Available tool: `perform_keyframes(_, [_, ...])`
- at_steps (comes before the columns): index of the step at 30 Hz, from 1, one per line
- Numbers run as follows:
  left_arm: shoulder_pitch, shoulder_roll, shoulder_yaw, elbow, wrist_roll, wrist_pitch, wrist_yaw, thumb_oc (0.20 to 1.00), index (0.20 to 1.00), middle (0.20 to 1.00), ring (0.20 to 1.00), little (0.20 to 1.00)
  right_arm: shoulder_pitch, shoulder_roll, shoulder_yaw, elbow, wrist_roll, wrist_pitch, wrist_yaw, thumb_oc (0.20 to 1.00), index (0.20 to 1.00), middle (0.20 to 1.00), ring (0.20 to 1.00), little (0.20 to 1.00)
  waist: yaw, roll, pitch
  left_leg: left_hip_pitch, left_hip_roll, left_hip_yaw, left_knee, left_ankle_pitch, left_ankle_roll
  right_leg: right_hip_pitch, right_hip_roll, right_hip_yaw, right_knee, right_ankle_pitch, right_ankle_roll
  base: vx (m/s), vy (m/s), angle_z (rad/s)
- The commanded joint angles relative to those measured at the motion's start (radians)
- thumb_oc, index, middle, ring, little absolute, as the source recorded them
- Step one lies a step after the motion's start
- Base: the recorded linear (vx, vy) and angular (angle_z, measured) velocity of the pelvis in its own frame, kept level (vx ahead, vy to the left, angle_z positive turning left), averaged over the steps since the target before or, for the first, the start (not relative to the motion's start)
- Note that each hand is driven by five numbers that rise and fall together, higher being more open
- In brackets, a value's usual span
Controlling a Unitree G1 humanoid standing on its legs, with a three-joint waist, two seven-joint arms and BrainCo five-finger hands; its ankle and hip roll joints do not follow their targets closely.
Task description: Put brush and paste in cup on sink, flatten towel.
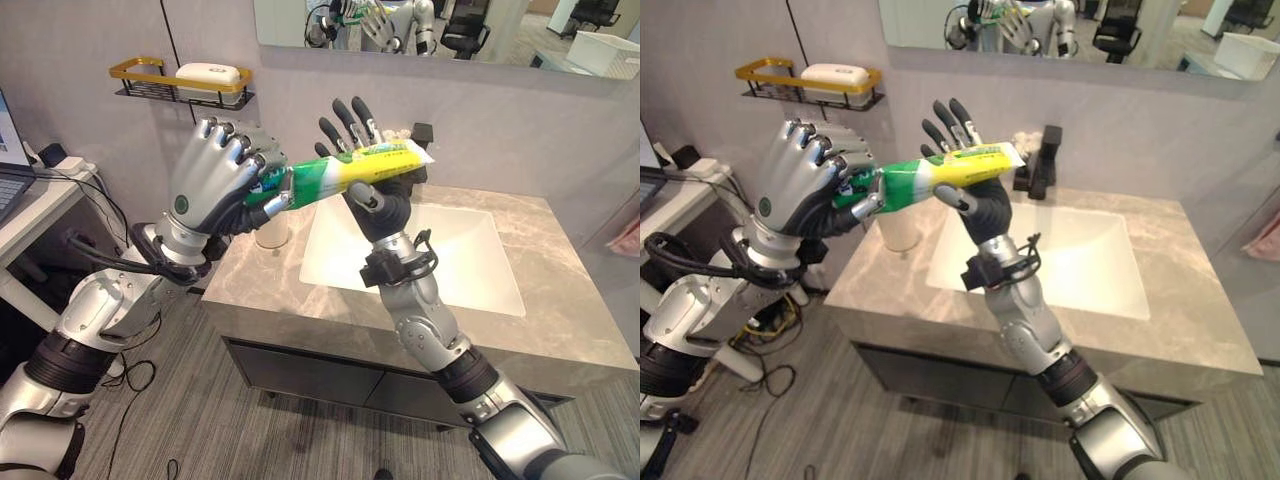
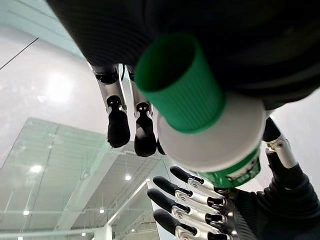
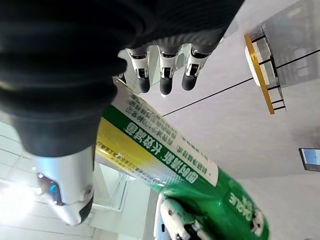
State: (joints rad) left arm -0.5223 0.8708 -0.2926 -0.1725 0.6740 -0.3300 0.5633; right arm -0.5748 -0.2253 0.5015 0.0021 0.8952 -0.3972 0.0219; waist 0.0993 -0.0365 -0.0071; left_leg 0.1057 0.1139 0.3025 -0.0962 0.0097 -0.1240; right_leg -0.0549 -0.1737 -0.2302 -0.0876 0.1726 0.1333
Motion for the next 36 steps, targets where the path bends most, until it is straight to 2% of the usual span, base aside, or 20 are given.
perform_keyframes(1, [-0.028, 0.026, 0.019, 0.024, -0.065, 0.001, -0.007, 0.2, 0.2, 0.2, 0.2, 0.2, -0.084, 0.043, -0.032, -0.082, 0.038, -0.066, 0.001, 0.887, 0.887, 0.887, 0.887, 0.887, 0.01, -0.035, -0.012, -0.054, -0.032, -0.055, 0.009, 0.018, 0.026, 0.083, -0.125, -0.014, 0.007, 0.02, 0.081, 0.0, 0.0, 0.0])
perform_keyframes(2, [-0.027, 0.021, 0.015, 0.029, -0.066, 0.002, -0.008, 0.2, 0.2, 0.2, 0.2, 0.2, -0.083, 0.047, -0.028, -0.079, 0.045, -0.063, 0.005, 0.454, 0.454, 0.454, 0.454, 0.454, 0.01, -0.035, -0.012, -0.052, -0.032, -0.054, 0.009, 0.018, 0.026, 0.082, -0.123, -0.012, 0.007, 0.02, 0.08, 0.0, 0.0, 0.0])
perform_keyframes(3, [-0.027, 0.017, 0.011, 0.032, -0.068, 0.003, -0.011, 0.2, 0.2, 0.2, 0.2, 0.2, -0.083, 0.049, -0.025, -0.077, 0.048, -0.063, 0.005, 0.2, 0.2, 0.2, 0.2, 0.2, 0.01, -0.036, -0.012, -0.052, -0.032, -0.054, 0.009, 0.018, 0.026, 0.083, -0.122, -0.012, 0.007, 0.02, 0.08, 0.0, 0.0, 0.0])
perform_keyframes(13, [-0.002, -0.003, 0.019, 0.05, -0.077, 0.013, -0.021, 0.2, 0.2, 0.2, 0.2, 0.2, -0.059, 0.068, -0.038, -0.066, 0.046, -0.068, -0.022, 0.2, 0.2, 0.2, 0.2, 0.2, 0.006, -0.037, -0.012, -0.048, -0.026, -0.046, 0.009, 0.018, 0.026, 0.079, -0.116, -0.007, 0.006, 0.018, 0.077, 0.0, -0.003, -0.02])
perform_keyframes(15, [0.021, -0.021, 0.033, 0.041, -0.081, 0.017, -0.022, 1.0, 1.0, 1.0, 1.0, 1.0, -0.051, 0.075, -0.05, -0.066, 0.034, -0.073, -0.04, 0.2, 0.2, 0.2, 0.2, 0.2, 0.008, -0.036, -0.012, -0.048, -0.024, -0.047, 0.009, 0.018, 0.026, 0.079, -0.117, -0.008, 0.006, 0.018, 0.077, 0.0, 0.0, 0.0])
perform_keyframes(17, [0.065, -0.048, 0.064, 0.027, -0.093, 0.017, -0.005, 1.0, 1.0, 1.0, 1.0, 1.0, -0.046, 0.078, -0.074, -0.068, -0.015, -0.085, -0.089, 0.2, 0.2, 0.2, 0.2, 0.2, 0.011, -0.036, -0.01, -0.048, -0.023, -0.05, 0.009, 0.017, 0.027, 0.081, -0.116, -0.009, 0.007, 0.015, 0.076, 0.0, 0.0, 0.0])
perform_keyframes(18, [0.12, -0.06, 0.106, 0.001, -0.104, 0.009, 0.001, 1.0, 1.0, 1.0, 1.0, 1.0, -0.051, 0.054, -0.105, -0.071, -0.152, -0.088, -0.166, 0.2, 0.2, 0.2, 0.2, 0.2, 0.017, -0.039, -0.008, -0.049, -0.024, -0.054, 0.009, 0.016, 0.027, 0.082, -0.116, -0.011, 0.006, 0.014, 0.075, 0.0, 0.0, 0.0])
perform_keyframes(21, [0.186, -0.07, 0.147, -0.05, -0.127, -0.006, -0.011, 1.0, 1.0, 1.0, 1.0, 1.0, -0.058, 0.054, -0.121, -0.076, -0.233, -0.081, -0.223, 0.2, 0.2, 0.2, 0.2, 0.2, 0.025, -0.039, -0.005, -0.051, -0.024, -0.059, 0.009, 0.016, 0.028, 0.085, -0.116, -0.015, 0.007, 0.013, 0.073, 0.0, 0.0, 0.0])
perform_keyframes(24, [0.315, -0.079, 0.221, -0.164, -0.219, -0.055, -0.05, 1.0, 1.0, 1.0, 1.0, 1.0, -0.126, 0.032, -0.155, -0.067, -0.346, -0.067, -0.29, 0.2, 0.2, 0.2, 0.2, 0.2, 0.06, -0.045, 0.003, -0.062, -0.021, -0.073, 0.009, 0.02, 0.026, 0.088, -0.116, -0.026, 0.005, 0.01, 0.07, -0.01, -0.017, 0.02])
perform_keyframes(25, [0.381, -0.091, 0.236, -0.197, -0.329, -0.094, -0.069, 1.0, 1.0, 1.0, 1.0, 1.0, -0.174, 0.016, -0.173, -0.049, -0.376, -0.058, -0.313, 0.2, 0.2, 0.2, 0.2, 0.2, 0.083, -0.049, 0.01, -0.071, -0.02, -0.083, 0.009, 0.025, 0.026, 0.088, -0.114, -0.033, 0.004, 0.009, 0.068, -0.02, -0.031, 0.03])
perform_keyframes(26, [0.387, -0.091, 0.244, -0.203, -0.338, -0.094, -0.077, 1.0, 1.0, 1.0, 1.0, 1.0, -0.176, 0.017, -0.171, -0.047, -0.378, -0.058, -0.315, 0.2, 0.2, 0.2, 0.2, 0.2, 0.081, -0.049, 0.01, -0.072, -0.02, -0.083, 0.009, 0.026, 0.026, 0.088, -0.114, -0.033, 0.004, 0.009, 0.068, -0.03, -0.026, 0.08])
perform_keyframes(28, [0.514, -0.106, 0.253, -0.218, -0.575, -0.134, -0.165, 1.0, 1.0, 1.0, 1.0, 1.0, -0.27, -0.032, -0.174, 0.006, -0.426, -0.04, -0.349, 0.2, 0.2, 0.2, 0.2, 0.2, 0.113, -0.054, 0.024, -0.09, -0.02, -0.1, 0.009, 0.036, 0.025, 0.086, -0.112, -0.048, 0.002, 0.011, 0.067, -0.04, -0.026, 0.17])
perform_keyframes(29, [0.516, -0.106, 0.256, -0.219, -0.576, -0.133, -0.167, 1.0, 1.0, 1.0, 1.0, 1.0, -0.271, -0.031, -0.174, 0.007, -0.426, -0.041, -0.349, 0.2, 0.2, 0.2, 0.2, 0.2, 0.112, -0.054, 0.024, -0.09, -0.02, -0.1, 0.009, 0.036, 0.025, 0.086, -0.112, -0.048, 0.002, 0.011, 0.067, -0.05, -0.025, 0.26])
perform_keyframes(30, [0.587, -0.076, 0.244, -0.225, -0.661, -0.143, -0.247, 1.0, 1.0, 1.0, 1.0, 1.0, -0.336, -0.078, -0.176, 0.03, -0.47, -0.021, -0.365, 0.2, 0.2, 0.2, 0.2, 0.2, 0.131, -0.054, 0.033, -0.101, -0.021, -0.109, 0.009, 0.041, 0.025, 0.084, -0.111, -0.056, 0.0, 0.013, 0.068, -0.02, -0.012, 0.21])
perform_keyframes(32, [0.665, -0.053, 0.23, -0.228, -0.82, -0.146, -0.365, 1.0, 1.0, 1.0, 1.0, 1.0, -0.402, -0.105, -0.171, 0.065, -0.494, -0.009, -0.38, 0.2, 0.2, 0.2, 0.2, 0.2, 0.149, -0.052, 0.045, -0.114, -0.021, -0.118, 0.009, 0.044, 0.024, 0.081, -0.109, -0.061, 0.0, 0.011, 0.07, -0.03, -0.009, 0.2])
perform_keyframes(33, [0.666, -0.053, 0.234, -0.23, -0.826, -0.146, -0.371, 1.0, 1.0, 1.0, 1.0, 1.0, -0.405, -0.104, -0.17, 0.067, -0.495, -0.01, -0.38, 0.2, 0.2, 0.2, 0.2, 0.2, 0.147, -0.053, 0.044, -0.12, -0.023, -0.119, 0.009, 0.049, 0.025, 0.076, -0.11, -0.061, 0.0, 0.015, 0.069, -0.08, -0.01, 0.12])
perform_keyframes(34, [0.741, -0.037, 0.213, -0.197, -0.951, -0.13, -0.448, 1.0, 1.0, 1.0, 1.0, 1.0, -0.469, -0.144, -0.154, 0.104, -0.522, 0.002, -0.395, 0.2, 0.2, 0.2, 0.2, 0.2, 0.167, -0.048, 0.062, -0.137, -0.023, -0.13, 0.009, 0.055, 0.024, 0.07, -0.109, -0.069, 0.0, 0.018, 0.073, -0.08, -0.006, 0.13])
perform_keyframes(35, [0.741, -0.037, 0.216, -0.197, -0.954, -0.13, -0.451, 1.0, 1.0, 1.0, 1.0, 1.0, -0.472, -0.143, -0.154, 0.106, -0.521, 0.001, -0.395, 0.2, 0.2, 0.2, 0.2, 0.2, 0.164, -0.05, 0.06, -0.144, -0.025, -0.131, 0.009, 0.061, 0.026, 0.064, -0.111, -0.069, 0.0, 0.022, 0.072, -0.1, -0.025, 0.15])
perform_keyframes(36, [0.805, 0.002, 0.19, -0.143, -0.996, -0.109, -0.503, 1.0, 1.0, 1.0, 1.0, 1.0, -0.542, -0.18, -0.141, 0.16, -0.55, 0.019, -0.415, 0.2, 0.2, 0.2, 0.2, 0.2, 0.186, -0.047, 0.074, -0.164, -0.024, -0.148, 0.009, 0.067, 0.024, 0.057, -0.109, -0.081, 0.0, 0.021, 0.075, -0.06, -0.014, 0.22])
